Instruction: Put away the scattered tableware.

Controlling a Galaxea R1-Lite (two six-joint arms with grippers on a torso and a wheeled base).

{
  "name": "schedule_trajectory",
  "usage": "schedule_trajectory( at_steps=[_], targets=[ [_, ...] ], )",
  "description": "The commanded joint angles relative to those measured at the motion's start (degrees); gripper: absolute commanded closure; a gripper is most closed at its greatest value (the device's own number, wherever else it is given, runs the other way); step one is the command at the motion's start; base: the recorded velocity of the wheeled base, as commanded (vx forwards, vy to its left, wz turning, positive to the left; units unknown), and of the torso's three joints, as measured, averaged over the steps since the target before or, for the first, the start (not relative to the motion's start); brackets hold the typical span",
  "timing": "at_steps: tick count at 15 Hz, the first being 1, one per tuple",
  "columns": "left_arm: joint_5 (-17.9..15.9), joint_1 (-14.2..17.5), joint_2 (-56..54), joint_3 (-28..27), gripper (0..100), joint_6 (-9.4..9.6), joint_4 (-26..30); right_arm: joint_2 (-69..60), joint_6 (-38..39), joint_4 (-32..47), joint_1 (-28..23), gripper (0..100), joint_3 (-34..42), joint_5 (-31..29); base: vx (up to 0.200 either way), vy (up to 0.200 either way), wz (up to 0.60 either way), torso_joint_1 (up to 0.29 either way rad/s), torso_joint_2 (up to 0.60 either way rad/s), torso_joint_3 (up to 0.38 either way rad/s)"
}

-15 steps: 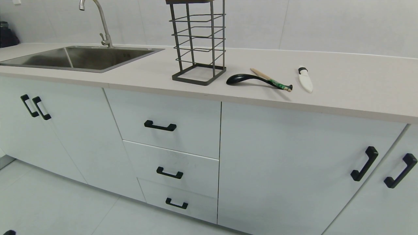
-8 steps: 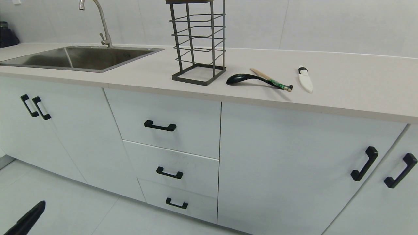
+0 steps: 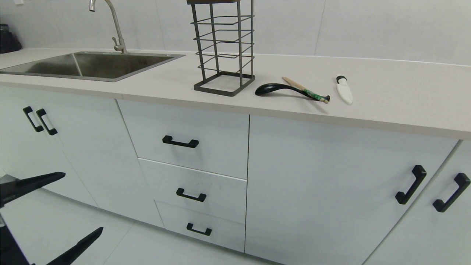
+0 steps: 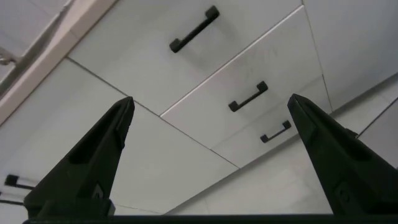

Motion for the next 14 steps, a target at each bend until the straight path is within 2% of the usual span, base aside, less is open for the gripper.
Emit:
schedule_trajectory(
  at_steps=[1,3,5,7,8,10,11,14],
  targets=[
    [0.06,-0.29,6.39,-0.65,0,0.91,-0.15,0.08,0.0,0.02,0.01,100,0.01,0.02,0.0,0.0,0.0,0.0,0.0,0.0],
    [-0.3,-0.38,11.66,-1.88,0,4.25,-1.38,0.08,0.0,0.02,0.01,100,0.01,0.02,0.0,0.0,0.0,0.0,0.0,0.0],
    [-0.56,-2.05,18.43,-1.88,0,8.73,-5.68,-0.01,0.0,0.02,0.01,100,0.01,0.02,0.0,0.0,0.0,0.0,0.0,0.0],
    [-0.56,-3.02,21.85,-2.06,0,10.84,-7.09,0.08,0.0,0.02,0.01,100,0.01,0.02,0.0,0.0,0.0,0.0,0.0,0.0],
    [-0.56,-5.13,25.19,-2.24,0,13.12,-7.26,0.08,0.0,0.02,0.01,100,0.01,0.02,0.0,0.0,0.0,0.0,0.0,0.0],
    [-0.47,-7.68,29.06,-3.91,0,15.94,-7.35,0.08,0.0,0.02,0.01,100,0.01,0.02,0.0,0.0,0.0,0.0,0.0,0.0],
    [-0.47,-7.94,30.2,-4.87,0,16.64,-7.35,0.08,0.0,0.02,0.01,100,0.01,0.02,0.0,0.0,0.0,0.0,0.0,0.0],
    [-0.03,-7.59,30.91,-4.96,0,16.64,-7.26,0.08,0.0,0.02,0.01,100,0.01,0.02,0.0,0.0,0.0,0.0,0.0,0.0]
  ],
)
